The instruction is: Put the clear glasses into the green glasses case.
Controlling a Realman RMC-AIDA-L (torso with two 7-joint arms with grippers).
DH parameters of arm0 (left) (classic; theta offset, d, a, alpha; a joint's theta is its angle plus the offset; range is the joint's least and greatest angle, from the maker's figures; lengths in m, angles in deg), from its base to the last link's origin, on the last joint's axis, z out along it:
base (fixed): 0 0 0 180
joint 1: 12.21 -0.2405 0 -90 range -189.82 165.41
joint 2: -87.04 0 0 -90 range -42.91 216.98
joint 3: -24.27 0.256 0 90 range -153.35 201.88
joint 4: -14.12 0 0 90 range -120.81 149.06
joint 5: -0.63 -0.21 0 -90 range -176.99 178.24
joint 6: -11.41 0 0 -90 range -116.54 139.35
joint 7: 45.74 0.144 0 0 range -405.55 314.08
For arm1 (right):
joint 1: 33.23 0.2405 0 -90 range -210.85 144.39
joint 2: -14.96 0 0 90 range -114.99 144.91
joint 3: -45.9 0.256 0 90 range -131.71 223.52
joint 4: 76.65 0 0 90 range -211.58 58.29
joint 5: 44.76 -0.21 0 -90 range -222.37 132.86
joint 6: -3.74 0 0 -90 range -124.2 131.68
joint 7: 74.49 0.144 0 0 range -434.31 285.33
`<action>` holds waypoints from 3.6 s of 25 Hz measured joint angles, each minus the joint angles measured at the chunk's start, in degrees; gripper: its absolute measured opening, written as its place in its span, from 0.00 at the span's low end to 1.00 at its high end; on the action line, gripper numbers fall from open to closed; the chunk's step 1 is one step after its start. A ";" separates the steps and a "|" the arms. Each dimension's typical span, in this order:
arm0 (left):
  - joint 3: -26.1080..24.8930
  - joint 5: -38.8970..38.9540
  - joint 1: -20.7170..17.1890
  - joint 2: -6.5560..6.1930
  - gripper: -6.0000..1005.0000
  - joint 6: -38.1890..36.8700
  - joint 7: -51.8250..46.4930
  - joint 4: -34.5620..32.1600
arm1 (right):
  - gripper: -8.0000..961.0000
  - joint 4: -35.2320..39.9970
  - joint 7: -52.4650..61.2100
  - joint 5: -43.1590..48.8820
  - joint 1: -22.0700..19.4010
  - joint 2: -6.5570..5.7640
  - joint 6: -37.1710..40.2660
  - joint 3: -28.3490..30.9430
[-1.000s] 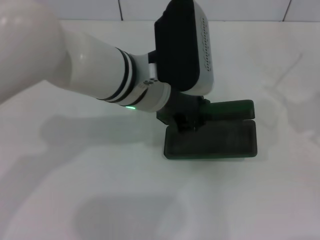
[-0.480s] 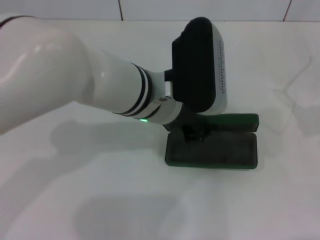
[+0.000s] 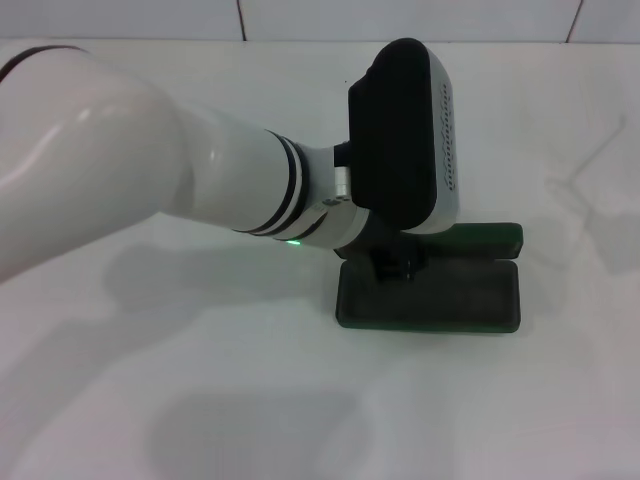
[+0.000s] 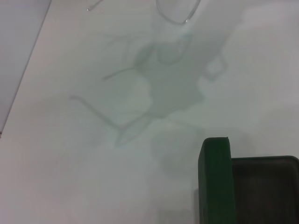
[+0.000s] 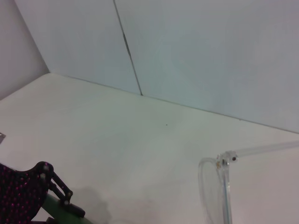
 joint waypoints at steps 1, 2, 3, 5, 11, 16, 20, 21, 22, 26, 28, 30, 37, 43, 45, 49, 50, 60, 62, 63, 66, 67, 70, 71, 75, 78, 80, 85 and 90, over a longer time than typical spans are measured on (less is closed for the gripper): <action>0.03 0.00 -0.02 -0.01 0.27 0.04 0.00 0.00 | 0.07 -0.02 -0.01 -0.08 -0.02 0.00 0.01 0.00; 0.04 0.00 -0.04 -0.01 0.27 0.09 0.00 0.00 | 0.07 -0.02 -0.01 -0.09 -0.02 0.00 0.02 0.00; 0.04 0.00 -0.06 -0.01 0.28 0.15 0.00 0.00 | 0.07 -0.03 -0.02 -0.11 -0.03 0.00 0.02 0.00; 0.06 0.00 -0.06 -0.01 0.29 0.28 0.00 0.00 | 0.07 -0.04 -0.05 -0.13 -0.07 0.00 0.03 0.00; 0.17 0.01 -0.06 -0.01 0.32 0.36 0.16 0.00 | 0.07 -0.60 -0.18 -0.29 -0.17 0.00 0.06 0.09; 0.78 0.01 -0.06 -0.07 0.34 0.36 0.35 -0.18 | 0.07 -1.51 -0.71 -1.07 -0.39 0.00 0.19 0.85; 0.79 0.04 -0.06 -0.12 0.37 0.25 0.35 -0.81 | 0.07 -2.06 -1.11 -1.30 -0.51 -0.05 0.40 1.56; 0.73 0.14 -0.07 -0.16 0.38 0.06 0.29 -1.11 | 0.07 -2.22 -1.24 -1.34 -0.54 -0.06 0.42 1.78; 0.60 0.30 -0.13 -0.21 0.39 -0.24 0.21 -1.56 | 0.07 -2.45 -1.47 -1.43 -0.58 -0.06 0.45 2.00; -0.49 1.27 -1.09 -0.28 0.43 -1.76 0.08 -4.39 | 0.07 -3.93 -3.20 -2.39 -0.69 -0.14 0.73 2.30; -2.13 2.82 -2.17 -0.28 0.43 -3.26 0.14 -6.89 | 0.07 -4.42 -4.97 -2.79 -0.69 -0.20 0.92 2.31; -4.97 5.54 -3.80 -0.30 0.44 -5.20 0.36 -10.05 | 0.07 -5.12 -8.14 -3.38 -0.55 -0.24 1.53 2.32; -16.76 15.59 -11.70 -0.42 0.43 -11.37 1.10 -22.56 | 0.07 -7.96 -24.17 -11.58 -0.02 -0.22 8.30 1.58; -25.48 26.55 -16.92 -0.51 0.43 -12.96 2.26 -28.47 | 0.07 -13.73 -32.07 -15.58 3.08 -0.25 14.98 1.38; -28.10 31.82 -18.88 -0.49 0.42 -13.16 4.11 -29.91 | 0.07 -15.57 -33.66 -15.67 4.17 -0.23 15.96 0.80; -30.28 41.67 -22.53 -0.49 0.39 -13.43 11.04 -31.05 | 0.07 -18.73 -37.00 -16.58 5.06 -0.15 16.68 -1.85; -30.49 43.73 -23.05 -0.49 0.34 -13.57 12.16 -31.09 | 0.07 -19.54 -37.79 -16.95 5.19 -0.14 16.64 -2.62; -31.61 53.92 -24.74 -0.39 0.09 -18.55 12.88 -29.77 | 0.07 -26.17 -44.84 -21.23 9.08 -0.09 16.62 -9.15; -31.35 54.89 -24.84 -0.36 0.09 -18.83 12.82 -28.73 | 0.07 -26.75 -45.48 -21.95 9.95 -0.01 16.43 -10.79; -31.25 55.34 -24.84 -0.36 0.09 -18.86 12.82 -28.26 | 0.07 -27.23 -45.83 -22.27 10.51 0.04 16.20 -11.89; -30.81 56.86 -24.82 -0.36 0.09 -19.30 12.88 -26.20 | 0.07 -29.14 -47.27 -23.49 11.95 0.09 14.81 -15.44; -30.60 57.10 -24.81 -0.36 0.09 -19.44 12.92 -25.60 | 0.07 -29.89 -47.87 -23.88 12.49 0.09 14.18 -16.86; -29.87 57.14 -24.72 -0.37 0.09 -19.52 12.91 -24.27 | 0.07 -31.24 -49.38 -25.14 13.56 0.09 12.48 -20.31; -29.58 57.06 -24.69 -0.39 0.09 -19.52 12.87 -23.80 | 0.07 -31.47 -49.84 -25.60 13.75 0.09 12.04 -21.12; -29.13 57.00 -24.61 -0.44 0.09 -19.53 12.99 -22.17 | 0.07 -31.76 -51.62 -28.13 13.93 0.12 11.21 -23.78; -29.11 56.73 -24.73 -0.45 0.09 -19.53 13.11 -21.71 | 0.07 -31.83 -52.22 -29.62 13.87 0.08 11.19 -24.27; -29.11 56.45 -24.62 -0.45 0.09 -19.68 13.15 -21.30 | 0.07 -31.87 -52.62 -30.60 13.68 0.01 11.36 -24.32; -29.43 56.42 -24.17 -0.45 0.09 -20.38 13.18 -20.12 | 0.07 -31.90 -53.83 -32.34 13.16 -0.03 12.19 -24.36; -29.32 56.43 -24.01 -0.52 0.09 -20.74 13.09 -19.47 | 0.07 -32.23 -54.79 -33.65 12.86 -0.02 12.63 -24.12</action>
